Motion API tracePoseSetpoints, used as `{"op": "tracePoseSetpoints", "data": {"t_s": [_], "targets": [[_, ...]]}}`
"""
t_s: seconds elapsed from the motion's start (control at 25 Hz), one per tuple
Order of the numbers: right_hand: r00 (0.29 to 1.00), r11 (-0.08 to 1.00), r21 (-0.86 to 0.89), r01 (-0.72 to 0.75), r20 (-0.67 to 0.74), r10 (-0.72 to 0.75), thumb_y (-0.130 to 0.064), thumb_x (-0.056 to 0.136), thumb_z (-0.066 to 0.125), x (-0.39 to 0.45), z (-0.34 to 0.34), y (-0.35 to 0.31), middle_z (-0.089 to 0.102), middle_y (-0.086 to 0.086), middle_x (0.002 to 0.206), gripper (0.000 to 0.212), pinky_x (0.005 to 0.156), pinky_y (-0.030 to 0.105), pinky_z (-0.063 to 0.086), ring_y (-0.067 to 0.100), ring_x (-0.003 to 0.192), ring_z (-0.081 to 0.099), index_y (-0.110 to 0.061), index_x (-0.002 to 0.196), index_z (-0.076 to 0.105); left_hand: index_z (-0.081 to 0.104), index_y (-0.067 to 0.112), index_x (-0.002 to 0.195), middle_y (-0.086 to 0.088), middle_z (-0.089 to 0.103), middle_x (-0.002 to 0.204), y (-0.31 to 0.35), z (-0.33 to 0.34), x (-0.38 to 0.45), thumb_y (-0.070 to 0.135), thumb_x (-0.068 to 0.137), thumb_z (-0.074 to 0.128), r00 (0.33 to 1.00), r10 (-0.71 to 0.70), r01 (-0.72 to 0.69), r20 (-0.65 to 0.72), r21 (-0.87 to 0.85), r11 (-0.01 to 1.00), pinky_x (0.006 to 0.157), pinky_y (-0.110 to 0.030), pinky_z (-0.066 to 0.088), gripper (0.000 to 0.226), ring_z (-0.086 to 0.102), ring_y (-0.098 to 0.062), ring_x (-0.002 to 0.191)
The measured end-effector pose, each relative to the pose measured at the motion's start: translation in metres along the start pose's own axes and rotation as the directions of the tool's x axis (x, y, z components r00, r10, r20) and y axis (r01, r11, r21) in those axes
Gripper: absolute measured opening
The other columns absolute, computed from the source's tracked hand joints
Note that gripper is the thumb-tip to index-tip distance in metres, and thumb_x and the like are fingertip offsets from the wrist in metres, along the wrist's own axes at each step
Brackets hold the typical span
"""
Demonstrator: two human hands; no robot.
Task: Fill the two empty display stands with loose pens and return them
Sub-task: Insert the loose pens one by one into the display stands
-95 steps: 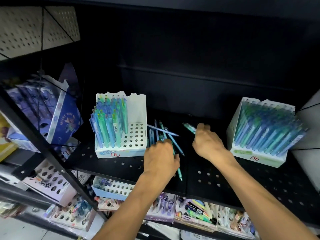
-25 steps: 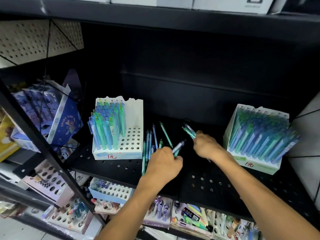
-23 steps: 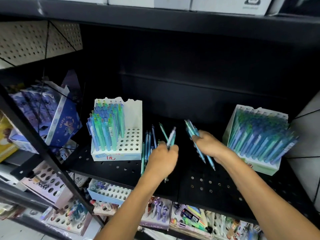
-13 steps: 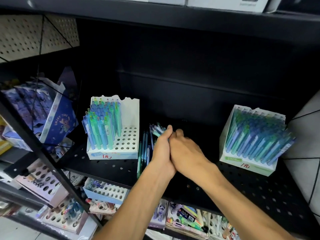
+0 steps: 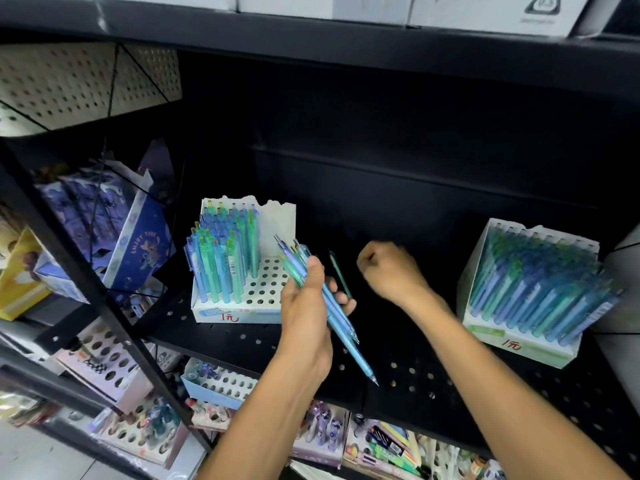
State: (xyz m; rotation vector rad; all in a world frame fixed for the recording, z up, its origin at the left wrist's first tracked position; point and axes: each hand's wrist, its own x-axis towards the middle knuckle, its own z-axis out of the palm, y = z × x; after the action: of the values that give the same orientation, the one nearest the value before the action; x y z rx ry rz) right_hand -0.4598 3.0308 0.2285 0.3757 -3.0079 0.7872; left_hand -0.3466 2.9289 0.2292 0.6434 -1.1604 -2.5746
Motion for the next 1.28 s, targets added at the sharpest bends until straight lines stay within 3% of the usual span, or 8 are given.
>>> {"op": "tracePoseSetpoints", "data": {"t_s": [0.16, 0.24, 0.32, 0.44, 0.52, 0.64, 0.88, 1.28], "targets": [[0.990, 0.976, -0.217, -0.025, 0.131, 0.054, -0.036, 0.097, 0.056, 0.013, 0.049, -0.014, 0.067, 0.010, 0.116, 0.031, 0.073, 0.030, 0.045, 0.032, 0.106, 0.064, -0.013, 0.115, 0.062, 0.050, 0.013, 0.109, 0.002, 0.037, 0.062, 0.016, -0.020, 0.000, 0.035, 0.097, 0.060, 0.992, 0.125, -0.125, -0.031, 0.007, 0.992, 0.044, -0.023, 0.035, 0.027, 0.033, -0.010, 0.048], [0.987, 0.979, -0.196, -0.047, 0.141, 0.076, -0.031, 0.097, 0.057, 0.015, 0.048, -0.016, 0.067, 0.009, 0.110, 0.024, 0.068, 0.028, 0.043, 0.029, 0.098, 0.065, -0.012, 0.108, 0.063, 0.034, 0.005, 0.143, 0.006, 0.032, 0.057, 0.024, -0.033, 0.002, 0.033, 0.093, 0.067, 0.986, 0.145, -0.142, -0.085, 0.040, 0.989, 0.042, -0.022, 0.030, 0.066, 0.027, -0.010, 0.046], [0.986, 0.986, -0.137, -0.100, 0.123, 0.117, -0.028, 0.095, 0.058, 0.012, 0.037, -0.013, 0.069, 0.008, 0.099, 0.018, 0.064, 0.028, 0.044, 0.029, 0.090, 0.066, -0.011, 0.094, 0.064, 0.022, 0.003, 0.149, 0.008, 0.030, 0.054, 0.031, -0.044, 0.004, 0.029, 0.090, 0.071, 0.983, 0.161, -0.160, -0.090, 0.014, 0.987, 0.041, -0.023, 0.029, 0.081, 0.026, -0.009, 0.045], [0.989, 0.994, 0.005, -0.105, 0.103, 0.104, -0.033, 0.092, 0.062, -0.015, 0.030, -0.018, 0.069, 0.005, 0.084, 0.029, 0.065, 0.031, 0.051, 0.027, 0.083, 0.068, -0.006, 0.084, 0.065, 0.030, 0.009, 0.146, 0.008, 0.030, 0.053, 0.035, -0.053, 0.008, 0.025, 0.091, 0.071, 0.983, 0.156, -0.161, -0.098, -0.046, 0.986, 0.040, -0.023, 0.029, 0.071, 0.026, -0.009, 0.045], [0.981, 0.996, -0.045, -0.078, 0.175, 0.084, -0.051, 0.090, 0.062, -0.039, 0.039, -0.031, 0.065, 0.005, 0.099, 0.046, 0.074, 0.031, 0.050, 0.029, 0.096, 0.066, -0.008, 0.105, 0.063, 0.037, 0.011, 0.138, 0.008, 0.030, 0.053, 0.035, -0.057, 0.009, 0.025, 0.091, 0.070, 0.981, 0.159, -0.166, -0.108, -0.068, 0.984, 0.040, -0.022, 0.029, 0.058, 0.026, -0.009, 0.045], [0.965, 0.974, -0.218, -0.054, 0.239, 0.107, -0.066, 0.085, 0.058, -0.051, 0.058, -0.047, 0.050, 0.011, 0.134, 0.074, 0.084, 0.036, 0.047, 0.035, 0.117, 0.056, -0.011, 0.134, 0.052, 0.038, 0.014, 0.103, 0.008, 0.032, 0.053, 0.034, -0.063, 0.008, 0.025, 0.092, 0.069, 0.986, 0.135, -0.141, -0.103, -0.056, 0.988, 0.039, -0.021, 0.029, 0.035, 0.027, -0.008, 0.044], [0.967, 0.948, -0.311, -0.060, 0.218, 0.133, -0.049, 0.089, 0.055, -0.047, 0.061, -0.051, 0.048, 0.011, 0.131, 0.056, 0.081, 0.037, 0.045, 0.035, 0.113, 0.056, -0.010, 0.129, 0.057, 0.042, 0.017, 0.089, 0.007, 0.032, 0.054, 0.040, -0.071, 0.004, 0.024, 0.093, 0.068, 0.992, 0.117, -0.119, -0.057, -0.042, 0.992, 0.039, -0.021, 0.030, 0.028, 0.029, -0.009, 0.043], [0.977, 0.836, -0.545, -0.072, 0.131, 0.170, -0.009, 0.094, 0.055, -0.051, 0.062, -0.028, 0.046, 0.016, 0.130, 0.038, 0.088, 0.041, 0.049, 0.032, 0.118, 0.049, -0.004, 0.128, 0.039, 0.042, 0.019, 0.080, 0.004, 0.034, 0.057, 0.036, -0.064, 0.001, 0.019, 0.090, 0.071, 0.999, 0.051, -0.051, 0.011, 0.010, 0.999, 0.040, -0.022, 0.030, 0.031, 0.030, -0.010, 0.044]]}}
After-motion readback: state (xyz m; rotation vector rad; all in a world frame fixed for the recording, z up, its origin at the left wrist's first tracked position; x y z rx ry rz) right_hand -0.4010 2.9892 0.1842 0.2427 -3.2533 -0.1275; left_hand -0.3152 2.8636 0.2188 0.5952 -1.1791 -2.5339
